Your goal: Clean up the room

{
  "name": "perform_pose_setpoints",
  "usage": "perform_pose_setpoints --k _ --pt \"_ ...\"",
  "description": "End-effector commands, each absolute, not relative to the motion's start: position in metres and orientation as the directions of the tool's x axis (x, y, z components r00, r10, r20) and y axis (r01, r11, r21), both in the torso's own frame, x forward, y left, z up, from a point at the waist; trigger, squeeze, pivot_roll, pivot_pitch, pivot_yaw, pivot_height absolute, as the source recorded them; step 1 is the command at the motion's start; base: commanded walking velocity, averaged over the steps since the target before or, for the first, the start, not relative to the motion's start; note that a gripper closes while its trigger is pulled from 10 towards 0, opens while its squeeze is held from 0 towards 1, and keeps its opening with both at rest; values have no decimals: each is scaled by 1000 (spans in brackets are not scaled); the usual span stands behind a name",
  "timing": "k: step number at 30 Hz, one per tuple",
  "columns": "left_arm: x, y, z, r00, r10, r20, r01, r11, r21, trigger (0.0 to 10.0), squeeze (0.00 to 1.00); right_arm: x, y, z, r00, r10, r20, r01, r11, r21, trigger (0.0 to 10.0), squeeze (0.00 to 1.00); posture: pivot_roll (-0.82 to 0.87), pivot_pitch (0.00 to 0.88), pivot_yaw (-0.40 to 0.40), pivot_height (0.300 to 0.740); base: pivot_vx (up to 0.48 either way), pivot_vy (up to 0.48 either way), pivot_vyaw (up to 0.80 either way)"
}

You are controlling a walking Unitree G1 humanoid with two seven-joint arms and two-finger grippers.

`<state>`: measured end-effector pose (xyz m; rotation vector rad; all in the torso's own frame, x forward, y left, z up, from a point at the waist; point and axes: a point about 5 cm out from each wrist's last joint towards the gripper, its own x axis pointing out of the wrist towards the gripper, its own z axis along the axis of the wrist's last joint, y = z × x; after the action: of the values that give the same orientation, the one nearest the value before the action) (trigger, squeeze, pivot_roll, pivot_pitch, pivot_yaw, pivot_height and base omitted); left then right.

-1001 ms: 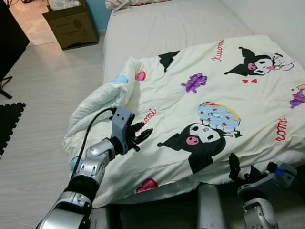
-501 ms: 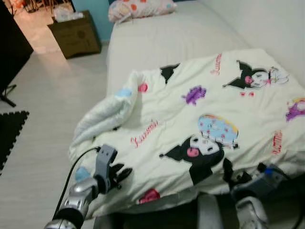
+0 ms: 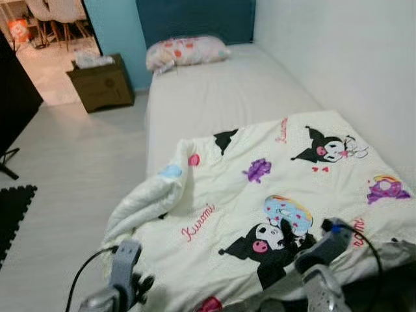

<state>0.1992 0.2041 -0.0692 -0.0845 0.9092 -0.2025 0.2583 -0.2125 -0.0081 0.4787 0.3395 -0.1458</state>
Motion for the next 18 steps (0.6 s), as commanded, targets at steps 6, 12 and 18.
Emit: perform_pose_setpoints --k 6,12,18 --pt "162 220 -86 476 -114 -872 79 993 -87 10000 0 210 -185 -59 797 21 -604 201 934 297 10000 0 -49 0 94 706 0 0 0" --pt "165 213 -86 476 -135 -869 102 990 -98 10000 0 174 -183 -84 663 -1 -749 229 952 201 10000 0 -45 0 102 730 0 0 0" --pt "170 203 -86 469 -147 -871 147 985 -87 10000 0 150 -180 -97 561 -10 -828 224 964 140 10000 0 -44 0 100 740 0 0 0"
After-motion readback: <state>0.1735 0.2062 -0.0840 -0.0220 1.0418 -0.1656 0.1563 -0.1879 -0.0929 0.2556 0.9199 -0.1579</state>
